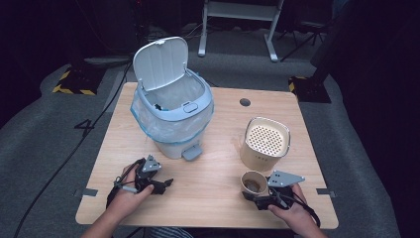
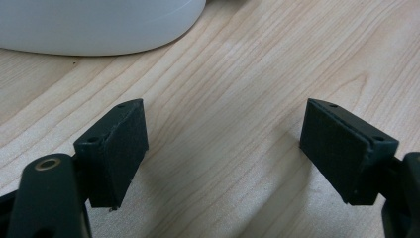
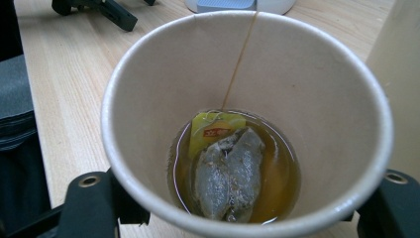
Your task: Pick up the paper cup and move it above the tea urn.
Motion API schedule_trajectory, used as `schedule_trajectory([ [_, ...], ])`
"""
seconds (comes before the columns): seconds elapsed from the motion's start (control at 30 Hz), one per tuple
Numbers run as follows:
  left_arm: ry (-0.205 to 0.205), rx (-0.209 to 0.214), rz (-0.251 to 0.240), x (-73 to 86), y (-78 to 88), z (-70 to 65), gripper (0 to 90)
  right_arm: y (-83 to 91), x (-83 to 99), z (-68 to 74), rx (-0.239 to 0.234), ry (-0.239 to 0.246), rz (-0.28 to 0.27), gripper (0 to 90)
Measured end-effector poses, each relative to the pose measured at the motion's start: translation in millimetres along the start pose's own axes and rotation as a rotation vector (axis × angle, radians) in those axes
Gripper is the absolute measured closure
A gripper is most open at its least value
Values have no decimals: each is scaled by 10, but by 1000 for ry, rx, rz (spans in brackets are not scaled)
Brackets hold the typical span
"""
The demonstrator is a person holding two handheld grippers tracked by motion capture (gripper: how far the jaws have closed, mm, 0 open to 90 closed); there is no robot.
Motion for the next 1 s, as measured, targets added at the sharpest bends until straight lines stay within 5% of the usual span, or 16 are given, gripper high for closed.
schedule_trajectory([
  [0.43, 8, -9, 2, 7, 5, -1, 182, 307, -372, 16, -11, 19, -14, 320],
  [1.0, 13, -12, 4, 12, 9, 3, 177, 579, -780, -196, 12, -12, -40, 324],
])
Point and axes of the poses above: each handheld gripper's, and its own axes: y roughly backward along the jaws, x roughly out of its underside, z roughly to its left, the point moved 5 cm from there along -y, roughly forward along the jaws, and after that the axes turned 8 degrees about -y, right-handed, at the moved point
